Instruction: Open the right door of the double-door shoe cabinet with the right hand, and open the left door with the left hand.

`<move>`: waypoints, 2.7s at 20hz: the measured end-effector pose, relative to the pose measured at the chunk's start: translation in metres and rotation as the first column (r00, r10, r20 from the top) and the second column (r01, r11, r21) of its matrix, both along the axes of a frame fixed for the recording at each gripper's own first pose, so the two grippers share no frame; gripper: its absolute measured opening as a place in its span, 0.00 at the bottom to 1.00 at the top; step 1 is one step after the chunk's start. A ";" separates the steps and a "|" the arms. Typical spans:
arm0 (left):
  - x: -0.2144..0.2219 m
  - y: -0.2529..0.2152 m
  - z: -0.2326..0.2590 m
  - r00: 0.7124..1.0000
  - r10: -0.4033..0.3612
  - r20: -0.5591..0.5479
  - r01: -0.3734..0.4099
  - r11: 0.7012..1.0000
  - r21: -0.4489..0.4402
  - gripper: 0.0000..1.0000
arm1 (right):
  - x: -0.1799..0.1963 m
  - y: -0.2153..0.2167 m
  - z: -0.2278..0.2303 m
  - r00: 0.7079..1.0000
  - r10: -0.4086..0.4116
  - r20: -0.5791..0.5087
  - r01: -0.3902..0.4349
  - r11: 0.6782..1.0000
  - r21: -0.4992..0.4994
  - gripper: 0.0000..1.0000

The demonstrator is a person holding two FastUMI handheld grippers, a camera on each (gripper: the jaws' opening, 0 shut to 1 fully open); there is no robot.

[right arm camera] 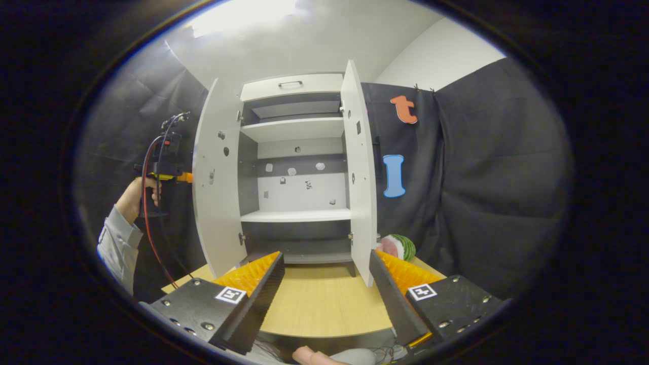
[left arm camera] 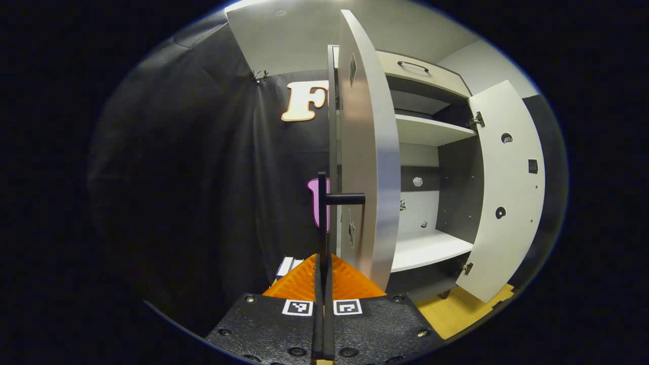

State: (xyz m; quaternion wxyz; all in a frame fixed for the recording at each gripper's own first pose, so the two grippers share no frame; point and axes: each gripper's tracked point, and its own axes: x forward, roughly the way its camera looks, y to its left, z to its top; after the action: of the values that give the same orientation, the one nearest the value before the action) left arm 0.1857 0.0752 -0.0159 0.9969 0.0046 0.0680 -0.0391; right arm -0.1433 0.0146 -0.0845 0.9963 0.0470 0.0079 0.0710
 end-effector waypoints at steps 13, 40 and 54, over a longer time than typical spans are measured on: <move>-0.051 0.008 -0.001 1.000 0.004 0.023 -0.003 0.999 -0.041 0.41 | -0.002 -0.009 0.009 1.000 -0.022 0.016 0.021 1.000 0.017 1.00; -0.253 -0.067 -0.051 0.992 -0.008 0.125 0.011 1.000 -0.018 0.94 | 0.002 -0.002 0.015 0.998 -0.025 0.054 0.026 1.000 -0.012 1.00; -0.245 -0.071 -0.070 0.996 -0.020 0.082 0.023 0.999 -0.031 0.95 | -0.007 -0.011 0.024 0.994 -0.065 0.093 0.067 0.998 -0.019 1.00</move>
State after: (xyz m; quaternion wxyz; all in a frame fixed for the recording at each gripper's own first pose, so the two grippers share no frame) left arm -0.0597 0.0044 -0.0857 0.9983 -0.0089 0.0263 -0.0505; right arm -0.1503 0.0033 -0.0606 0.9979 0.0328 -0.0390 0.0400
